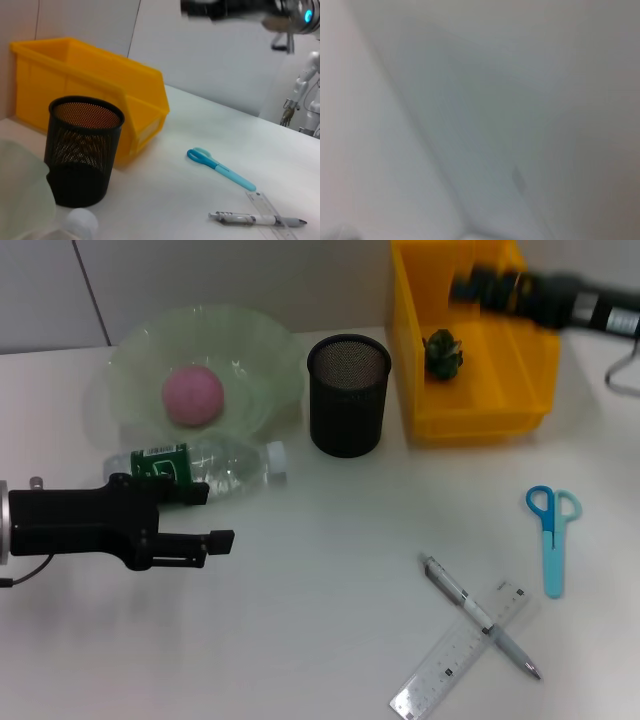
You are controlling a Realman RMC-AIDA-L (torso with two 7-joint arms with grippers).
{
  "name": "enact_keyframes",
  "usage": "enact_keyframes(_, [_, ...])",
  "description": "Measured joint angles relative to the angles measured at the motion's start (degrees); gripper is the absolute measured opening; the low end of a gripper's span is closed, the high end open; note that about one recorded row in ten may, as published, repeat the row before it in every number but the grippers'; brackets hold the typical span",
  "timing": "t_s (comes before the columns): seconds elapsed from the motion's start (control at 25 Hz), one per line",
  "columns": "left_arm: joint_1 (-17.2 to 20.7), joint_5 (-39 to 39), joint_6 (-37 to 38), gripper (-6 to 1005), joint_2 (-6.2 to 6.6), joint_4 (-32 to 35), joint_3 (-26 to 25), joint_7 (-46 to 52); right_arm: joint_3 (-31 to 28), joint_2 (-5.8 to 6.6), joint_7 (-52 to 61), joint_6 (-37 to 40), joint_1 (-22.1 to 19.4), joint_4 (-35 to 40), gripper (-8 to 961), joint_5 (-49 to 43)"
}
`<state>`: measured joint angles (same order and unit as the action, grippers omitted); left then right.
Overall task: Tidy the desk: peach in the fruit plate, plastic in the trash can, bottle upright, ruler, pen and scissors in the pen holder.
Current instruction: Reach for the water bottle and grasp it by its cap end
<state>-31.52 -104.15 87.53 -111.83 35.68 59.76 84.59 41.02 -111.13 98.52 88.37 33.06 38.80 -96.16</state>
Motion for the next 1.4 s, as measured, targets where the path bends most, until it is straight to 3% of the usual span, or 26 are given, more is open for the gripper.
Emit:
enact_keyframes(0.24, [-1.40, -0.05, -0.34, 814, -0.19, 0.59, 0.24, 0.03, 0.01, 0.27, -4.02, 2.75, 1.23, 0.76, 755, -14.61])
enact_keyframes(0.36, [-2.66, -0.97, -0.56, 815, -0.51, 1.19, 0.28, 0.01, 0.06, -0.58, -8.39, 4.22, 1.03, 0.75, 810, -18.08])
enact_keyframes(0.52, [-4.32, -3.78, -1.20, 815, -1.43, 2.72, 0.01, 0.48, 0.10, -2.12, -11.89, 4.21, 0.74, 1.00, 810, -21.73])
enact_keyframes(0.56, [-5.82, -6.45, -2.16, 815, -2.37, 4.27, 0.00, 1.30, 0.11, -2.56, -12.78, 4.09, 0.58, 1.10, 810, -22.32])
enact_keyframes(0.8, [-9.87, -12.26, -4.29, 815, -4.49, 7.81, 0.23, 2.72, 0.09, -4.93, -17.09, 1.27, -1.51, 3.09, 810, -24.29])
enact_keyframes(1.08, [-13.39, -18.30, -8.32, 815, -6.62, 10.54, 2.31, 3.05, 0.11, -5.20, -17.48, 0.91, -2.43, 2.86, 810, -24.39])
enact_keyframes(1.4, [-14.64, -20.71, -15.42, 815, -6.74, 12.50, 11.28, 3.79, 0.11, -5.45, -17.53, 0.88, -2.81, 2.85, 810, -24.43])
